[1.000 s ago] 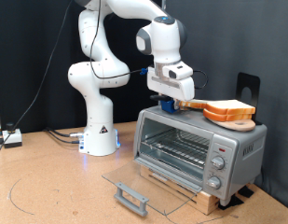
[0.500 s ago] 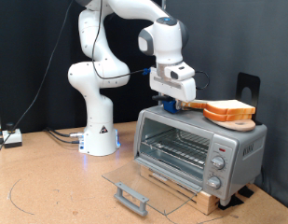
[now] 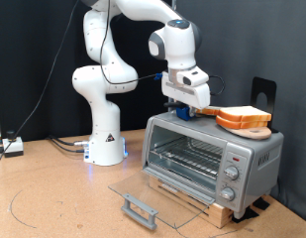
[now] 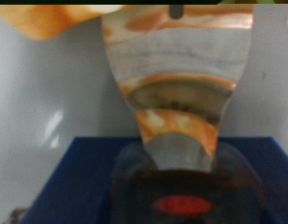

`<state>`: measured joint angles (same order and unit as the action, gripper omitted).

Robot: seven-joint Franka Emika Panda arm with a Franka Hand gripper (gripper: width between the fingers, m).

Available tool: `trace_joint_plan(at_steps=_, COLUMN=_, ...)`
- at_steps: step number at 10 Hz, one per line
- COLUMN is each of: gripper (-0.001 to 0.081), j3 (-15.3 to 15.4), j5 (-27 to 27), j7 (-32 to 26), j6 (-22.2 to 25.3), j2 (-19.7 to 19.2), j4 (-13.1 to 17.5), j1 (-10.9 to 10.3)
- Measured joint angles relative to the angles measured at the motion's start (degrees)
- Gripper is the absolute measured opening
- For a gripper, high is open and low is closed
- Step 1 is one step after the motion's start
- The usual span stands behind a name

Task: Make a piece of toast with the oven

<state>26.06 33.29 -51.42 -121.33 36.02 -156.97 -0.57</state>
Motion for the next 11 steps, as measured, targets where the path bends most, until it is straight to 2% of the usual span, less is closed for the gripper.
trace_joint_plan(at_steps=5, gripper=0.0391, j3=-0.13, j5=8.9, j7=-0.31, j6=-1.45, j2=-0.1, j4=-0.11, j1=-0.2)
trace_joint_plan(at_steps=8, gripper=0.0391, j3=-1.87, j5=16.13, j7=-4.45, j6=-3.34, j2=0.63, j4=-0.54, j1=-0.4)
trace_joint_plan(at_steps=10, gripper=0.0391, j3=-4.69, j5=16.18, j7=-7.01, j6=-2.14, j2=2.28, j4=-0.87, j1=-0.23)
trace_joint_plan(at_steps=11, gripper=0.0391, j3=-5.89, j5=14.24, j7=-7.31, j6=-1.07, j2=3.35, j4=-0.96, j1=0.39)
